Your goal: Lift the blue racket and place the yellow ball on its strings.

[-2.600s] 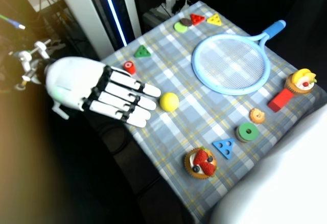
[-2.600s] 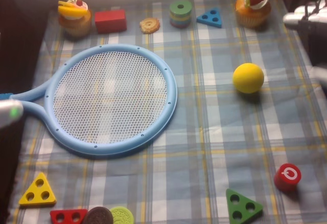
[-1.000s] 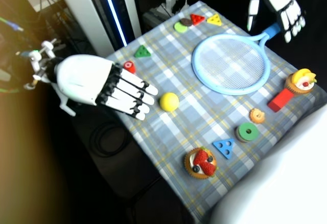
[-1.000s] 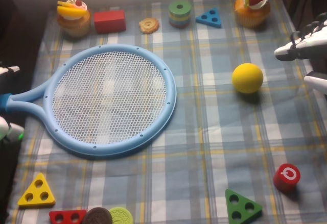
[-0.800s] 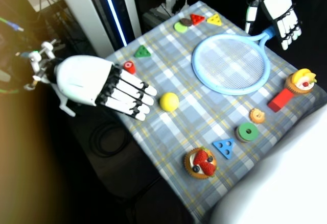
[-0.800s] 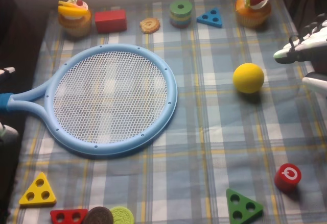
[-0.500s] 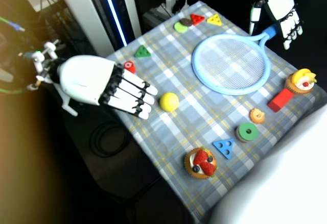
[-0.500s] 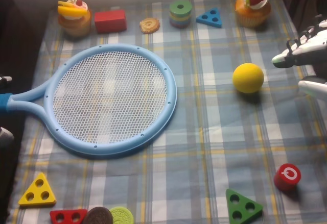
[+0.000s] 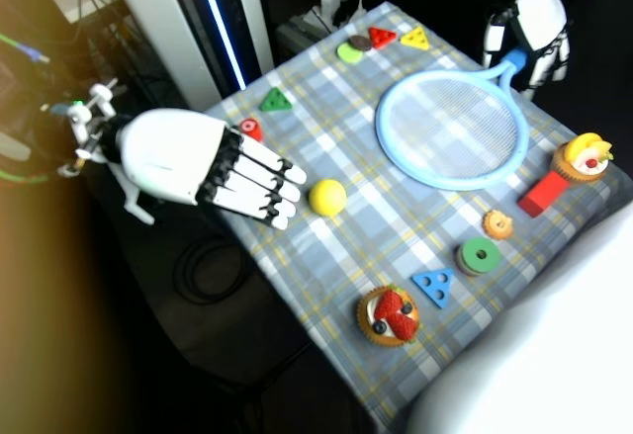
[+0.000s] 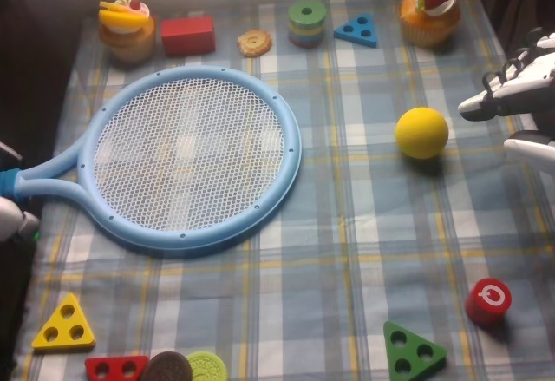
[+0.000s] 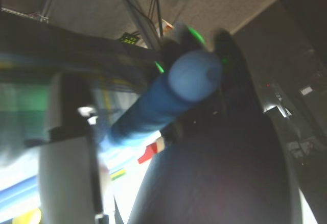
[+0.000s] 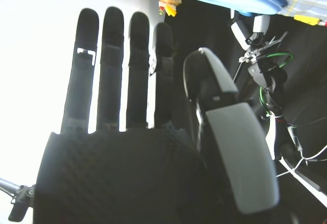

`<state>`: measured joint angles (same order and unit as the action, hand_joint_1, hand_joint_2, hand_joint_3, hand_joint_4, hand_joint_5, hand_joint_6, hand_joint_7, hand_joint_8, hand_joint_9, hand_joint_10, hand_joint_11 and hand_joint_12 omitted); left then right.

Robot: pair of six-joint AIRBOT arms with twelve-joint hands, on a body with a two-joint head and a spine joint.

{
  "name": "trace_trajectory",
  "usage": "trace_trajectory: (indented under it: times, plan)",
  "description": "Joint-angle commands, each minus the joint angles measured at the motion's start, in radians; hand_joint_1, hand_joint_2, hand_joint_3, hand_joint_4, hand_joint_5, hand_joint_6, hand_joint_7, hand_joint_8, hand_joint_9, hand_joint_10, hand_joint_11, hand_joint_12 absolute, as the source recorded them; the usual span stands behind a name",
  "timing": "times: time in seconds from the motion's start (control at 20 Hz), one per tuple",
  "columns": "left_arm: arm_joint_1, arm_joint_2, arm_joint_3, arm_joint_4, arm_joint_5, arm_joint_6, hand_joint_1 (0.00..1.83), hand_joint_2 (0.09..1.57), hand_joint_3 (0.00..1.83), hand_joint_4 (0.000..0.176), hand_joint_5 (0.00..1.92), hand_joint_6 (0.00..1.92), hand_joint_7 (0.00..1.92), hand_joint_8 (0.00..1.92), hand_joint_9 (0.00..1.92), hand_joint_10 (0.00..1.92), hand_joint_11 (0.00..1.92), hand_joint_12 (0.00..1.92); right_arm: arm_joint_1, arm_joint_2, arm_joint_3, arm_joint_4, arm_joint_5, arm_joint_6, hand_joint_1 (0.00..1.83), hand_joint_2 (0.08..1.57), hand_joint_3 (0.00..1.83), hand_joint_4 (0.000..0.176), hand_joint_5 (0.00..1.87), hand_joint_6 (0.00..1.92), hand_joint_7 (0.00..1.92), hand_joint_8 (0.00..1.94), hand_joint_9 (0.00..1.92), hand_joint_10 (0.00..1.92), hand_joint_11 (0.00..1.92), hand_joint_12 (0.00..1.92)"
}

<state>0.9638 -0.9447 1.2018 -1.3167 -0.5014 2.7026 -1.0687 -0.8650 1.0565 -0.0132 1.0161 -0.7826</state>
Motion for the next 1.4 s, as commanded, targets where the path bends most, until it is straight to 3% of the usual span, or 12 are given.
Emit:
trace_trajectory:
  times: [0.0,0.15,0.25,0.4,0.85,0.9,1.0,1.05,1.1,1.25,1.3,1.35]
  plan:
    - [-0.008,0.003,0.005,0.023,-0.073,0.004,0.98,1.03,0.0,0.053,0.47,1.49,0.56,1.26,0.67,0.97,0.28,1.12,0.013,-0.002,0.004,0.016,0.118,0.006,0.57,1.45,0.0,0.0,0.76,0.0,0.85,0.01,0.78,0.01,0.45,0.7]
    - [-0.008,0.01,0.003,0.018,-0.074,0.004,0.97,1.13,0.01,0.066,0.59,1.88,0.63,1.88,0.62,1.86,0.41,1.86,0.011,-0.002,0.004,0.016,0.118,0.01,0.56,1.45,0.0,0.0,0.77,0.01,0.86,0.01,0.8,0.01,0.47,0.71]
    - [-0.008,0.019,-0.007,0.021,-0.08,0.004,1.16,1.21,0.01,0.152,0.77,1.92,0.81,1.92,0.86,1.92,0.84,1.92,0.006,-0.002,0.004,0.016,0.118,0.015,0.58,1.45,0.0,0.0,0.77,0.0,0.88,0.01,0.82,0.01,0.49,0.72]
    - [-0.008,0.031,-0.019,0.031,-0.082,0.004,1.32,1.24,0.0,0.176,1.02,1.92,1.27,1.92,1.45,1.92,1.5,1.92,0.004,-0.002,0.004,0.016,0.118,0.017,0.65,1.45,0.0,0.0,0.78,0.0,0.91,0.0,0.85,0.0,0.46,0.83]
    - [-0.008,0.05,-0.055,0.08,-0.098,-0.02,1.44,1.2,0.0,0.176,0.82,1.92,0.93,1.92,1.02,1.92,0.71,1.92,-0.001,-0.008,0.005,0.016,0.118,0.017,0.68,1.44,0.0,0.0,0.77,0.0,0.88,0.0,0.84,0.0,0.48,0.79]
    - [-0.008,0.059,-0.068,0.102,-0.104,-0.039,1.45,1.2,0.0,0.176,0.85,1.92,0.93,1.92,1.09,1.92,0.84,1.92,-0.001,-0.008,0.005,0.016,0.118,0.017,0.85,1.37,0.0,0.0,0.63,1.23,0.89,0.01,0.84,0.01,0.48,0.82]
    - [-0.008,0.084,-0.108,0.172,-0.12,-0.09,1.49,1.22,0.0,0.176,0.8,1.92,0.95,1.92,1.2,1.92,1.07,1.92,-0.001,-0.009,0.005,0.016,0.118,0.017,0.85,1.38,0.0,0.008,0.54,1.63,0.89,0.01,0.84,0.01,0.47,0.84]
    - [-0.008,0.094,-0.125,0.2,-0.129,-0.11,1.53,1.2,0.0,0.176,0.8,1.92,0.98,1.92,1.23,1.92,1.17,1.92,-0.001,-0.009,0.005,0.016,0.118,0.017,0.74,1.42,0.0,0.0,0.6,0.64,0.88,0.01,0.84,0.01,0.45,0.86]
    - [-0.007,0.11,-0.151,0.244,-0.139,-0.149,1.54,1.18,0.0,0.176,0.81,1.92,1.0,1.92,1.23,1.92,1.22,1.92,-0.001,-0.009,0.005,0.016,0.118,0.017,0.86,1.36,0.0,0.0,0.59,1.37,0.9,0.01,0.85,0.01,0.47,0.86]
    - [-0.003,0.15,-0.217,0.367,-0.174,-0.259,1.55,1.18,0.0,0.176,0.81,1.92,1.05,1.92,1.21,1.92,1.33,1.92,0.0,-0.009,0.005,0.016,0.118,0.018,0.84,1.38,0.0,0.014,0.53,1.64,0.91,0.0,0.85,0.0,0.46,0.85]
    - [-0.003,0.158,-0.229,0.392,-0.186,-0.284,1.56,1.19,0.0,0.176,0.83,1.92,1.08,1.92,1.22,1.92,1.35,1.92,0.001,-0.009,0.006,0.016,0.119,0.018,0.72,1.42,0.0,0.0,0.59,0.64,0.89,0.0,0.84,0.01,0.46,0.86]
    - [-0.004,0.173,-0.248,0.431,-0.206,-0.316,1.57,1.17,0.0,0.176,0.82,1.92,1.08,1.92,1.22,1.92,1.36,1.92,0.005,-0.01,0.007,0.016,0.119,0.018,0.64,1.44,0.01,0.0,0.69,0.22,0.86,0.02,0.83,0.01,0.46,0.86]
